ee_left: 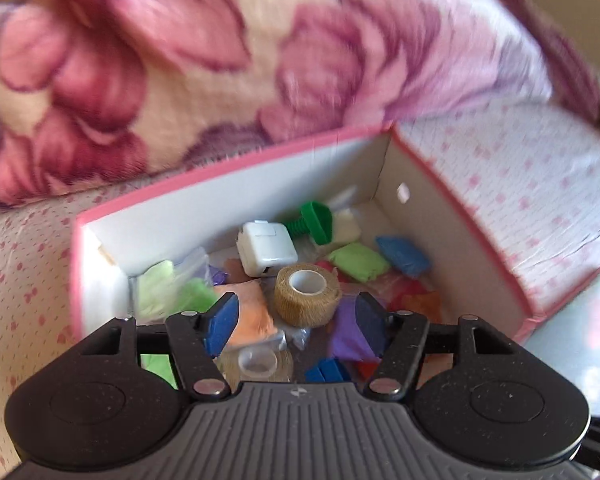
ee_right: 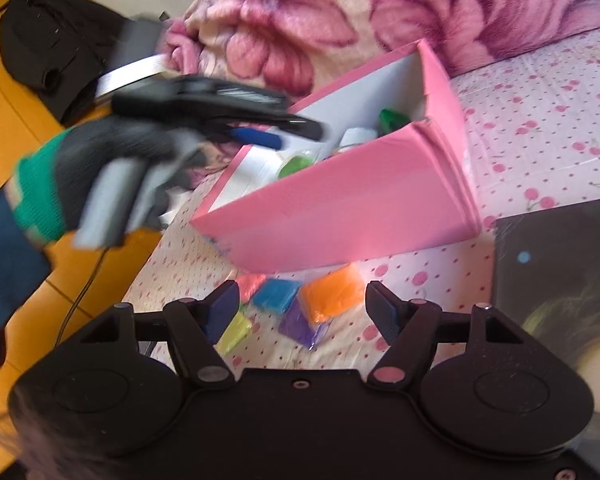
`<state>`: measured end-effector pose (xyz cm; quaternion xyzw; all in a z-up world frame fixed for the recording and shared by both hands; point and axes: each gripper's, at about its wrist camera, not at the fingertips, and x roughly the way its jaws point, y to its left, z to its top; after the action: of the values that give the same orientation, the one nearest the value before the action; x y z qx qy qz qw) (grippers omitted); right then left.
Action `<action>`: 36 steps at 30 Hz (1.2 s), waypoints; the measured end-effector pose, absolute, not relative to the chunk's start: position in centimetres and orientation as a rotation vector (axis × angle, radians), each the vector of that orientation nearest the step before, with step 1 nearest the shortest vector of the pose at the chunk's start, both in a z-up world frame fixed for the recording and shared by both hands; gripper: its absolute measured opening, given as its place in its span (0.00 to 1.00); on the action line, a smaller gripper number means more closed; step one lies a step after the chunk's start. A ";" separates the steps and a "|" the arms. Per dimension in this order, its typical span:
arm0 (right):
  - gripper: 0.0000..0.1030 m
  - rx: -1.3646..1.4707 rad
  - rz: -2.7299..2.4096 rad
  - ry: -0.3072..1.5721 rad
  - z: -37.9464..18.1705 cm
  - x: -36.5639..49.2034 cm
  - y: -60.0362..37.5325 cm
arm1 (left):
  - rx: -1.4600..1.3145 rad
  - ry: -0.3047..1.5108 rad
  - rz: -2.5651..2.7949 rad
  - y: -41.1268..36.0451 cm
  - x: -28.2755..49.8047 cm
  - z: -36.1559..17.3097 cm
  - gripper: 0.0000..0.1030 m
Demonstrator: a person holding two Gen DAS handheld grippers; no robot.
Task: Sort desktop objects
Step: 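Grasp one edge of the dark book with the right tool while the left tool grasps the other edge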
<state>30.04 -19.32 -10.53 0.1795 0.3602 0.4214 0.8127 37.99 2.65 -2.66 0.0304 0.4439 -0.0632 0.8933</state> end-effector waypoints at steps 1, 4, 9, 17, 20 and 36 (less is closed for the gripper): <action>0.68 0.389 0.890 0.768 -10.5 30.1 -19.4 | 0.050 0.892 -0.142 2.9 36.6 -1.8 0.61; 0.68 0.381 0.854 0.756 -10.3 29.9 -19.6 | 0.028 0.809 -0.150 3.9 31.9 0.3 0.61; 0.68 0.358 0.847 0.665 -9.6 28.5 -20.0 | -0.025 0.765 -0.129 5.9 24.8 1.1 0.61; 0.77 0.345 0.765 0.650 -9.7 26.4 -21.2 | -0.229 0.708 -0.063 7.8 17.3 -1.9 0.61; 0.77 0.242 0.725 0.675 -9.5 25.5 -20.6 | -0.285 0.714 -0.045 7.8 15.9 -3.6 0.61; 0.79 -0.009 0.427 0.754 -5.7 22.2 -30.1 | -0.425 0.821 -0.281 -2.9 13.4 -10.2 0.62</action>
<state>22.18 -30.06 -5.69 -0.0045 0.3653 0.2069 0.9076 13.36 -2.87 -10.24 -0.2042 0.3947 -0.1352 0.8856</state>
